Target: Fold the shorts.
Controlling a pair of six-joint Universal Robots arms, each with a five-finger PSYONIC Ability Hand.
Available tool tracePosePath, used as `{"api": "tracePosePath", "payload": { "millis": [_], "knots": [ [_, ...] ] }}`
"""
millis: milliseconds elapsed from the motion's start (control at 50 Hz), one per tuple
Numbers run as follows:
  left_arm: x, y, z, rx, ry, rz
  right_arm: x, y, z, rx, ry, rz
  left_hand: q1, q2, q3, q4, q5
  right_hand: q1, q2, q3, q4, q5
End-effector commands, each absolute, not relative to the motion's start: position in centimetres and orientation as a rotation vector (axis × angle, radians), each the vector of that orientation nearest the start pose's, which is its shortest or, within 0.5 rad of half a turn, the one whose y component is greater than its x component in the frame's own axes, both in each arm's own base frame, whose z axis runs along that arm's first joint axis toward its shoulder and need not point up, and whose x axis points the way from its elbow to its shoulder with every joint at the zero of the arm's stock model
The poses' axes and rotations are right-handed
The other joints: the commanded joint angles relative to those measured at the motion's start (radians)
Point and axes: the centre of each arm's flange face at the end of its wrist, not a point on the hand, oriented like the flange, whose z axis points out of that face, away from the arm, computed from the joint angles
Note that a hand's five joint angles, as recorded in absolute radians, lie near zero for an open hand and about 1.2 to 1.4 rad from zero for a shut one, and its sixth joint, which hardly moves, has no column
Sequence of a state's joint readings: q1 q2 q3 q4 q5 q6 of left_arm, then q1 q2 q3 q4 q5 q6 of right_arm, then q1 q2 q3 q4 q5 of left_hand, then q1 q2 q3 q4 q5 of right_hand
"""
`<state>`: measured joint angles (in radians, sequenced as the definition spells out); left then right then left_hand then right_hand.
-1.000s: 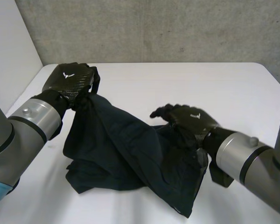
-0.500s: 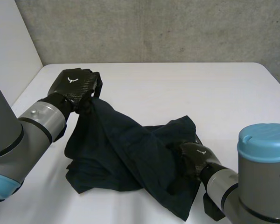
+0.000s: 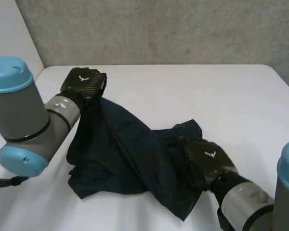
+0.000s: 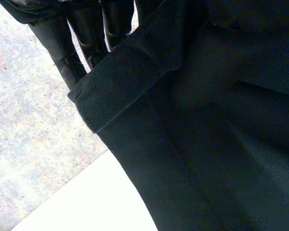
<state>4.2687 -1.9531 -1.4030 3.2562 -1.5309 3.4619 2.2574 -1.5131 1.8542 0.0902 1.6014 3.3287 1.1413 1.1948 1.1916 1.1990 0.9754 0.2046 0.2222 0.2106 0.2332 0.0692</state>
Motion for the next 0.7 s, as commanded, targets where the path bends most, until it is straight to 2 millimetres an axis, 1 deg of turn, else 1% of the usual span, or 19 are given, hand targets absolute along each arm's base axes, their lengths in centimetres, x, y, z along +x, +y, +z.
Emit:
{"api": "tracePosePath", "payload": {
  "millis": [20, 100, 140, 260, 340, 380, 400, 440, 460, 480, 500, 540, 620, 640, 700],
  "knots": [
    [-29.3, -29.1, 23.6, 0.927, 2.222, -2.179, 26.8, -10.9, 18.1, -0.582, 2.315, -1.315, 0.255, 0.201, 0.205, 0.197, 0.246, -0.030, -0.048, -0.036, -0.059, -0.069],
    [-29.3, -29.2, 23.2, 0.927, 2.233, -2.168, 27.3, -10.4, 17.3, -0.598, 2.324, -1.341, 0.255, 0.201, 0.205, 0.197, 0.246, -0.030, -0.048, -0.036, -0.059, -0.069],
    [-29.3, -29.3, 22.9, 0.928, 2.240, -2.161, 27.9, -9.9, 17.1, -0.611, 2.309, -1.368, 0.255, 0.201, 0.205, 0.197, 0.246, -0.030, -0.048, -0.036, -0.059, -0.069],
    [-29.5, -29.5, 22.6, 0.926, 2.253, -2.156, 28.9, -10.9, 15.4, -0.600, 2.331, -1.445, 0.255, 0.201, 0.205, 0.197, 0.246, 0.006, -0.011, 0.000, -0.022, -0.033],
    [-29.4, -29.5, 22.4, 0.918, 2.268, -2.152, 29.6, -11.3, 14.5, -0.604, 2.348, -1.457, 0.255, 0.201, 0.205, 0.197, 0.246, 0.033, 0.015, 0.027, 0.004, -0.006],
    [-29.4, -29.5, 22.4, 0.912, 2.274, -2.154, 29.9, -11.3, 14.1, -0.612, 2.359, -1.453, 0.255, 0.201, 0.205, 0.197, 0.246, 0.088, 0.071, 0.082, 0.060, 0.049],
    [-29.3, -29.6, 22.4, 0.905, 2.278, -2.155, 30.3, -11.4, 13.6, -0.623, 2.366, -1.448, 0.255, 0.201, 0.205, 0.197, 0.246, 0.249, 0.231, 0.243, 0.220, 0.210],
    [-29.3, -29.7, 22.4, 0.897, 2.283, -2.156, 30.6, -11.5, 13.2, -0.625, 2.366, -1.454, 0.255, 0.201, 0.205, 0.197, 0.246, 0.478, 0.460, 0.472, 0.449, 0.439],
    [-29.2, -29.7, 22.3, 0.896, 2.286, -2.151, 30.7, -11.5, 13.1, -0.620, 2.366, -1.462, 0.255, 0.201, 0.205, 0.197, 0.246, 0.651, 0.633, 0.645, 0.622, 0.612],
    [-29.1, -29.7, 22.3, 0.891, 2.288, -2.149, 30.8, -11.9, 13.2, -0.607, 2.361, -1.485, 0.255, 0.201, 0.205, 0.197, 0.246, 1.033, 1.016, 1.027, 1.005, 0.994],
    [-29.1, -29.7, 22.3, 0.891, 2.288, -2.149, 30.9, -12.0, 13.3, -0.601, 2.354, -1.499, 0.255, 0.201, 0.205, 0.197, 0.246, 1.185, 1.168, 1.179, 1.157, 1.146],
    [-29.0, -29.7, 22.3, 0.893, 2.290, -2.144, 31.0, -12.6, 13.7, -0.591, 2.334, -1.536, 0.255, 0.201, 0.205, 0.197, 0.246, 1.192, 1.174, 1.186, 1.163, 1.153],
    [-29.1, -29.4, 22.4, 0.909, 2.287, -2.143, 31.9, -14.6, 16.9, -0.663, 2.211, -1.699, 0.255, 0.201, 0.205, 0.197, 0.246, 1.192, 1.174, 1.186, 1.163, 1.153],
    [-29.0, -29.4, 22.6, 0.908, 2.284, -2.144, 32.1, -16.7, 18.9, -0.697, 2.156, -1.797, 0.255, 0.201, 0.205, 0.197, 0.246, 1.192, 1.174, 1.186, 1.163, 1.153],
    [-28.9, -29.4, 22.8, 0.909, 2.281, -2.146, 31.3, -20.8, 21.8, -0.761, 2.110, -1.975, 0.255, 0.201, 0.205, 0.197, 0.246, 1.192, 1.174, 1.186, 1.163, 1.153]
  ]
}}
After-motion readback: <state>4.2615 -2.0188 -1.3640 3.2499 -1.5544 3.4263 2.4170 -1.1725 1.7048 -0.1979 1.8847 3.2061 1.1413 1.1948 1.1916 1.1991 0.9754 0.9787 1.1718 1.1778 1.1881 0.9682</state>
